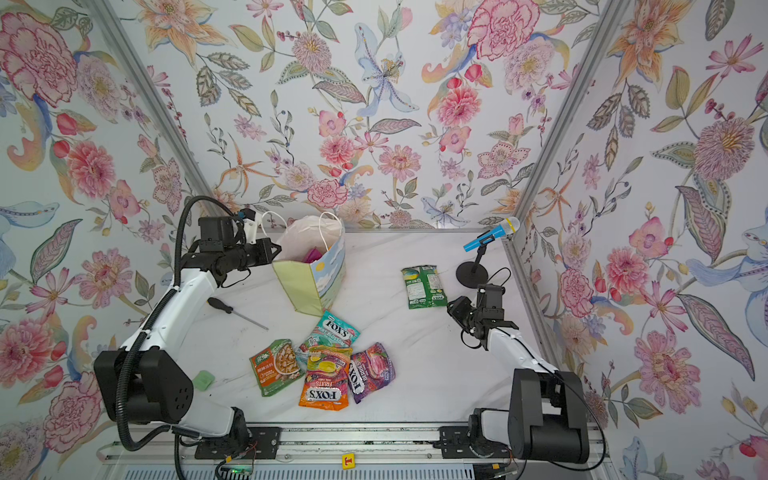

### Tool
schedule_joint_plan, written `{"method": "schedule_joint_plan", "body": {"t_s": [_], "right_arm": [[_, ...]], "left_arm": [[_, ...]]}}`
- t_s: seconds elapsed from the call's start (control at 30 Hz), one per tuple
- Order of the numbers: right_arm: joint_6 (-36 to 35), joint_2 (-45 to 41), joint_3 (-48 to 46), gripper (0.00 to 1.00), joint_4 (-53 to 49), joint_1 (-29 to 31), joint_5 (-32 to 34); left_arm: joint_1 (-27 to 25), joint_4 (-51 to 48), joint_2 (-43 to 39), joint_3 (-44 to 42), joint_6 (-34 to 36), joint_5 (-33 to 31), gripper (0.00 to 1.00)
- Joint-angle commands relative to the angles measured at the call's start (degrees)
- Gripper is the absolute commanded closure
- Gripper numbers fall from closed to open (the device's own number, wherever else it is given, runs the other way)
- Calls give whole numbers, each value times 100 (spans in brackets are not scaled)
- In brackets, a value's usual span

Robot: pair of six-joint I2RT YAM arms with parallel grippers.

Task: Place the snacks into the paper bag

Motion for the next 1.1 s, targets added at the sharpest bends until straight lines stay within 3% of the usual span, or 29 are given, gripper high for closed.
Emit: {"method": "schedule_joint_plan", "body": {"t_s": [0.0,0.23,0.43,0.6,1.07], "right_arm": [[-180,517,236,51,588,-120,-328],[-535,1652,938,51,784,-120,-602],[-713,2066,1206,51,820,-130,-351],[-778,2460,1434,51,972,-121,-585],[-225,2637,1043,57,1926,218,-1171]], "left_arm": [[21,31,12,-68,-30,172,100],[24,-3,-5,-74,-23,139,100],[16,-28,-14,-63,-39,110,100],[21,-39,1,-39,-48,88,100],[21,-67,28,-16,-29,75,100]]}}
